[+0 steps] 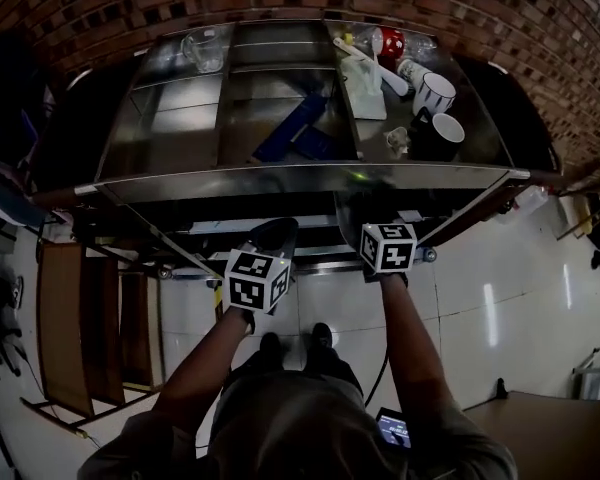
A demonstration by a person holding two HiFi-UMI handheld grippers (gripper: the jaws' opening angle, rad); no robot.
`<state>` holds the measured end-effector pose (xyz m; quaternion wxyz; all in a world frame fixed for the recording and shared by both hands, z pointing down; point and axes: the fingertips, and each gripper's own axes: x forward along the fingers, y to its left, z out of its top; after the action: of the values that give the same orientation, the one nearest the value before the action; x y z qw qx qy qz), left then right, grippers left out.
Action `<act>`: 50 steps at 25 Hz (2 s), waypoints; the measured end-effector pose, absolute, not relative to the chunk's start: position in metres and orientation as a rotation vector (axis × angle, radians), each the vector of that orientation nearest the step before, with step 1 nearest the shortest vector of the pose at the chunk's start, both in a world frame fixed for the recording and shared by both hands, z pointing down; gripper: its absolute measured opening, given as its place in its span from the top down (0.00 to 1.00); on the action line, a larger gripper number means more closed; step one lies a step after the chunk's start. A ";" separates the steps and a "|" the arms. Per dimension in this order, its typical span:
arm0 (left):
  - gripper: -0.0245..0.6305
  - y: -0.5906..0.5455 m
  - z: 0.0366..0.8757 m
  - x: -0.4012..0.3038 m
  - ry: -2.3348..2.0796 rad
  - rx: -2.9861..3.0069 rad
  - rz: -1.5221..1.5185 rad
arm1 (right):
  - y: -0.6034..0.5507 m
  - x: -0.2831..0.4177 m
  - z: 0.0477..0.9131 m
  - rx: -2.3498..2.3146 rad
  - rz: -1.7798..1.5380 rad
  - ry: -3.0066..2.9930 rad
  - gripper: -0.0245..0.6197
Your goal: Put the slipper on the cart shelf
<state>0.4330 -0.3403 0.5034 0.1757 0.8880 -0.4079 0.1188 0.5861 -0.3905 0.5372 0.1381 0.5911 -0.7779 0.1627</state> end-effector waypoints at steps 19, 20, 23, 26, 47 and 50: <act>0.95 -0.355 0.503 0.452 -1.329 2.476 0.316 | -0.462 0.594 0.566 1.700 0.448 -2.363 0.86; 0.95 -0.354 0.502 0.451 -1.330 2.478 0.315 | -0.461 0.593 0.563 1.701 0.447 -2.376 0.82; 0.95 -0.353 0.500 0.447 -1.330 2.482 0.312 | -0.455 0.590 0.553 1.702 0.426 -2.396 0.78; 0.95 -0.351 0.498 0.443 -1.316 2.488 0.307 | -0.442 0.587 0.542 1.708 0.402 -2.400 0.78; 0.95 -0.291 0.420 0.399 -1.083 2.700 0.247 | -0.292 0.502 0.420 1.746 0.239 -2.491 0.96; 0.95 -0.282 0.408 0.405 -1.083 2.708 0.213 | -0.276 0.500 0.406 1.715 0.243 -2.527 0.96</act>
<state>0.4052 -0.2817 0.4084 0.1083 0.9206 -0.3682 0.0724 0.5000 -0.2758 0.4056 0.0389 0.5593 -0.8243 0.0792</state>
